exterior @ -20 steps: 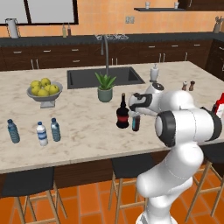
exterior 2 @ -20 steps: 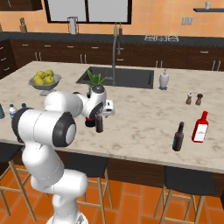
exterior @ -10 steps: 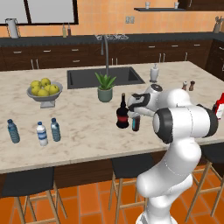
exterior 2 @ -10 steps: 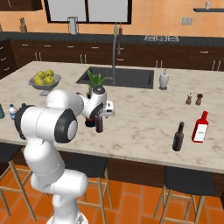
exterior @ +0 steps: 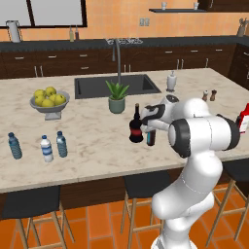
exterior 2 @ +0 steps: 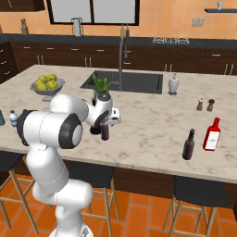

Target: Move the plastic bottles in the middle to the plastics group, and the glass bottles in the middle to the glass group.

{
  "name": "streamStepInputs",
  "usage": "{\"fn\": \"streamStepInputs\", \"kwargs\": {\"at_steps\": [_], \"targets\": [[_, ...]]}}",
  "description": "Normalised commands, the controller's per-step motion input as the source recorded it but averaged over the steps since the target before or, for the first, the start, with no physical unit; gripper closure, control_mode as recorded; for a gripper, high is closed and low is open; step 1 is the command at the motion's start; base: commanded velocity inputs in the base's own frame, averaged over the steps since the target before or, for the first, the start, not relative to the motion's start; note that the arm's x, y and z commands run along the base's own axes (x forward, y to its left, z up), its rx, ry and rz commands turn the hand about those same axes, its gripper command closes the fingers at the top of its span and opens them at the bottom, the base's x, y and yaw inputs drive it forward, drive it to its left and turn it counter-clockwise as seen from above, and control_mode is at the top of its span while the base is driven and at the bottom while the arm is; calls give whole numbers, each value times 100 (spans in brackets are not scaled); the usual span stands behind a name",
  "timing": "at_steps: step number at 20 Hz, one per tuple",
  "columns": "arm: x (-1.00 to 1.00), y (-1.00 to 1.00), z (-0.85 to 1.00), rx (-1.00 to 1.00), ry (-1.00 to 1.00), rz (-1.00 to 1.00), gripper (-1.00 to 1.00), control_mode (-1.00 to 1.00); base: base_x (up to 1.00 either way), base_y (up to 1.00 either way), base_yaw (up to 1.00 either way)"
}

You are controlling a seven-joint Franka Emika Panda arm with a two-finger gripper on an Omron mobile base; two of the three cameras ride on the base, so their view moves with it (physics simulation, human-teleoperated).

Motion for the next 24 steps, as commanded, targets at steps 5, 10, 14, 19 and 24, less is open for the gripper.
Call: {"fn": "streamStepInputs", "kwargs": {"at_steps": [5,10,14,19,24], "targets": [[2,1,-7,0,0,0,-100,-100,0,0,0],[16,0,-3,0,0,0,-100,-100,0,0,0],[3,0,0,0,0,0,-100,-100,0,0,0],[0,0,0,0,0,0,100,-100,0,0,0],[-2,-8,0,0,0,0,100,-100,0,0,0]]}}
